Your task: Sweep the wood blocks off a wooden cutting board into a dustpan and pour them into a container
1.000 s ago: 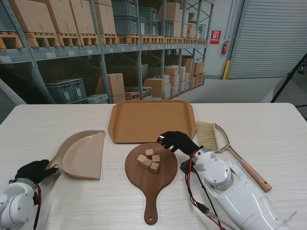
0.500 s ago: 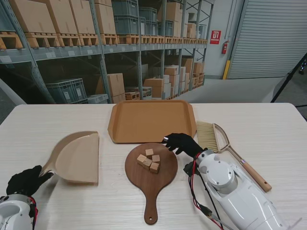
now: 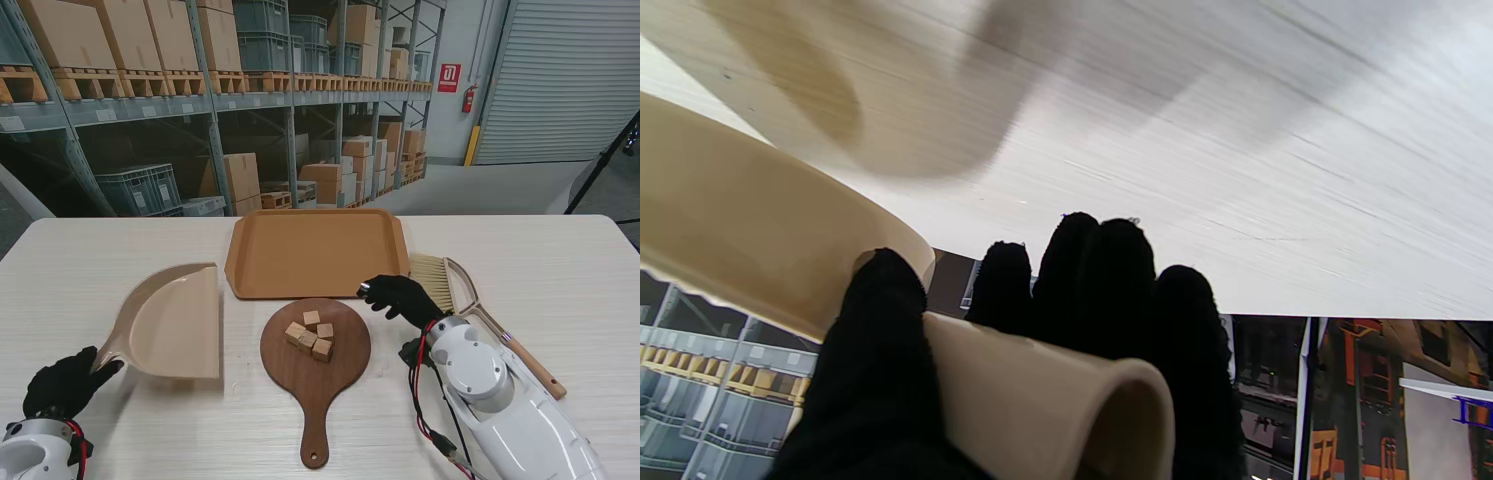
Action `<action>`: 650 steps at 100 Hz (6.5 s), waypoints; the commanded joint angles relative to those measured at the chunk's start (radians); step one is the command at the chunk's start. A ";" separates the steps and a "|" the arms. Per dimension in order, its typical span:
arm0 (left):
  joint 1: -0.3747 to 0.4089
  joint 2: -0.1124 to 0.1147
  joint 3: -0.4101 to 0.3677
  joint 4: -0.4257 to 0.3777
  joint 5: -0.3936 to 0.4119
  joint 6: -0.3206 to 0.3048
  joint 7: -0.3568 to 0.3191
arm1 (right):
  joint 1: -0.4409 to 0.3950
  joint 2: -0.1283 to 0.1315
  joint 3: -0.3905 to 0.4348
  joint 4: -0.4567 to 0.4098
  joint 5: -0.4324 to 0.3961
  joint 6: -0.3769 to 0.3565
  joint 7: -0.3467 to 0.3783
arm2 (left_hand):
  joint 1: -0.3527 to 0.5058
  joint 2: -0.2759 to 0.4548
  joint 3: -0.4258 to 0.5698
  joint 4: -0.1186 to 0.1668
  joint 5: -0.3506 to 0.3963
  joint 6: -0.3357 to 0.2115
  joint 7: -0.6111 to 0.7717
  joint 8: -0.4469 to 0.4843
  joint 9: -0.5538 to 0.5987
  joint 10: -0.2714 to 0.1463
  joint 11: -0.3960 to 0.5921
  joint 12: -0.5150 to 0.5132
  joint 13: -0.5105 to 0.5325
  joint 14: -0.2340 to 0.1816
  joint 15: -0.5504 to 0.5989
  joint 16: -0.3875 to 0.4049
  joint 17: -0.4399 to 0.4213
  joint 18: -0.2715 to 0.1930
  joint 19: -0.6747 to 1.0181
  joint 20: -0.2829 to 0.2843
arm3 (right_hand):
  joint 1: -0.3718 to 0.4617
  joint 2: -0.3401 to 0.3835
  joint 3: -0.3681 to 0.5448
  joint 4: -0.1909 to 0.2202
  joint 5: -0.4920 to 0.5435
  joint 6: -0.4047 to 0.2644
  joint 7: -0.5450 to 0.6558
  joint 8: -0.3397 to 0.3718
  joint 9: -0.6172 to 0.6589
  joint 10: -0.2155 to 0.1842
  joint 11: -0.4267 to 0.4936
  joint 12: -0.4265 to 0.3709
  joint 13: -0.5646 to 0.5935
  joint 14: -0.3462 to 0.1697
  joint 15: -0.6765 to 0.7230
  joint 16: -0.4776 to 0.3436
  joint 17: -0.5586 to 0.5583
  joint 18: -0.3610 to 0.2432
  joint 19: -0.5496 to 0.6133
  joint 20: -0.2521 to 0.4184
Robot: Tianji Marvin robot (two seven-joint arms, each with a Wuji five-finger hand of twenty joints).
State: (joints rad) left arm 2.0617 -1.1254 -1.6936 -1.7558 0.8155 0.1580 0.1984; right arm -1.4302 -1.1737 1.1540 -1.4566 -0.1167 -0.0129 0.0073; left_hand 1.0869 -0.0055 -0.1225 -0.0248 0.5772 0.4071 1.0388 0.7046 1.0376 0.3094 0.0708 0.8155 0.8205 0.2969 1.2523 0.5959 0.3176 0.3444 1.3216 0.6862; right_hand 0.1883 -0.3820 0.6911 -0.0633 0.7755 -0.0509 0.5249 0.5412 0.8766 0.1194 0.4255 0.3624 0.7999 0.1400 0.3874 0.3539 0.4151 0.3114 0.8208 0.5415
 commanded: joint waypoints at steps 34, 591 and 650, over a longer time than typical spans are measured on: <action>0.010 0.005 0.049 0.012 0.037 -0.057 -0.025 | -0.059 0.006 0.050 -0.037 -0.036 0.017 -0.022 | 0.154 0.157 0.089 -0.002 0.063 0.000 0.041 0.023 0.057 -0.295 1.361 0.022 0.060 -0.257 0.032 0.015 -0.006 0.002 0.028 0.032 | 0.008 0.025 -0.016 0.022 0.035 0.003 0.010 0.006 0.027 0.000 0.015 0.015 0.024 -0.002 0.023 0.008 0.005 0.030 0.040 0.011; -0.033 0.015 0.195 0.081 0.013 -0.005 -0.053 | -0.184 0.098 0.312 0.119 -0.823 0.269 -0.108 | 0.128 0.139 0.091 -0.001 0.082 -0.024 0.030 0.009 0.050 -0.301 1.339 -0.017 0.060 -0.246 -0.013 0.008 -0.010 -0.005 0.024 0.028 | 0.233 -0.490 0.466 -0.023 -0.117 0.029 0.271 0.128 -0.122 -0.090 0.414 0.178 -0.035 -0.078 0.245 0.047 0.009 -0.077 0.154 -0.049; -0.041 0.014 0.194 0.090 0.004 -0.011 -0.049 | -0.130 0.103 0.260 0.184 -0.815 0.258 -0.100 | 0.128 0.139 0.091 -0.001 0.082 -0.026 0.028 0.008 0.049 -0.300 1.336 -0.020 0.060 -0.243 -0.019 0.007 -0.010 -0.005 0.024 0.028 | 0.317 -0.615 0.622 -0.119 -0.065 -0.056 0.482 0.031 0.012 -0.124 0.481 0.187 0.100 -0.080 0.333 0.054 0.160 -0.089 0.274 -0.066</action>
State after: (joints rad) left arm 2.0055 -1.1033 -1.5072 -1.6890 0.8234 0.1401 0.1797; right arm -1.5489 -1.0661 1.4218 -1.2884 -0.9358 0.2438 -0.1136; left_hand 1.0870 -0.0055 -0.1225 -0.0249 0.5870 0.4308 1.0389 0.7089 1.0337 0.3627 0.1412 0.8491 0.8203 0.3367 1.2390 0.5960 0.3151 0.3729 1.3218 0.6870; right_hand 0.4611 -0.9362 1.1984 -0.1495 0.6785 -0.0773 0.9662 0.5926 0.8503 0.0164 0.8843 0.5434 0.8279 0.0729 0.7289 0.4079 0.5475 0.2334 1.0454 0.4995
